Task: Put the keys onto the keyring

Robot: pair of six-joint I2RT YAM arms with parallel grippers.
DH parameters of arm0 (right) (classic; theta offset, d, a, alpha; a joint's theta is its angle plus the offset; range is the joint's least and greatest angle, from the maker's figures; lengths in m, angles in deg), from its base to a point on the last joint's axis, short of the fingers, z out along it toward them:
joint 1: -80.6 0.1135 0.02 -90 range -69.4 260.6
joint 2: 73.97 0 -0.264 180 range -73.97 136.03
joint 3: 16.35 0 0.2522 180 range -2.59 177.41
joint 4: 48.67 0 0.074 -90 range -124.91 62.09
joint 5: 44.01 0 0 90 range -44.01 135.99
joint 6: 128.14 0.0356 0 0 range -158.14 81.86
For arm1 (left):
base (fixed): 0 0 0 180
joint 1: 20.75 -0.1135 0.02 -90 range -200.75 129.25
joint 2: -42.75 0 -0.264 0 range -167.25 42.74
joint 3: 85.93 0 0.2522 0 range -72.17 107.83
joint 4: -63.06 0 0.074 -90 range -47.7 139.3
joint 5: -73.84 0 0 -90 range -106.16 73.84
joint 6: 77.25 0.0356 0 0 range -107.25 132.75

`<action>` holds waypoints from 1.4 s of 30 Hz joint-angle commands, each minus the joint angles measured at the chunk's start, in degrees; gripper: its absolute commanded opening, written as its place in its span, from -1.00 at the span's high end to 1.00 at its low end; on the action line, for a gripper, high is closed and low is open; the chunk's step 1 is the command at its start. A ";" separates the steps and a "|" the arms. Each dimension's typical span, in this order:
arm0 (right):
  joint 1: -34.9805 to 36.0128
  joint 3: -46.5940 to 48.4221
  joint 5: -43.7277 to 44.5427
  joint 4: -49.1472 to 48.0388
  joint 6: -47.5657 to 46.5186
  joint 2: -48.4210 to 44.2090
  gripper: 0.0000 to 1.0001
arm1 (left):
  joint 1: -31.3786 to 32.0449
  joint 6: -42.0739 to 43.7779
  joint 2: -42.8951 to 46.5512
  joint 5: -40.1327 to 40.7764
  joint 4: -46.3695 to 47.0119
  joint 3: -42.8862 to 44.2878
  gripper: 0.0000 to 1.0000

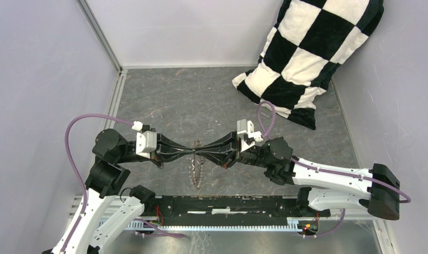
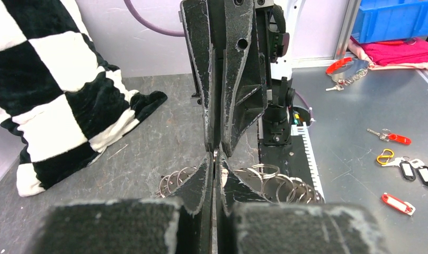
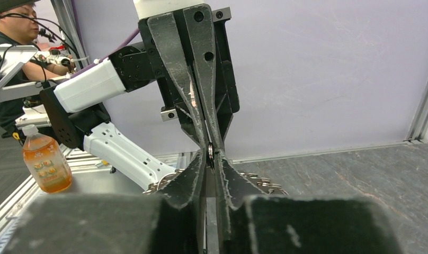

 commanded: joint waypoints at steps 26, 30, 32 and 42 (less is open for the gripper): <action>0.37 1.24 -0.98 6.07 -1.68 -1.62 0.36 | 0.16 -2.33 0.39 -0.61 3.25 1.84 0.96; 0.38 0.78 0.12 5.91 -1.77 -1.95 0.36 | 0.17 -3.79 0.28 -2.50 3.23 1.90 0.96; 0.39 0.12 1.16 5.81 -1.84 -2.51 0.32 | 0.16 -3.84 0.18 -3.97 3.07 2.08 0.95; 0.23 -0.83 -0.44 1.37 -0.19 -2.27 0.72 | 0.17 -2.89 0.06 -5.38 2.25 1.94 0.96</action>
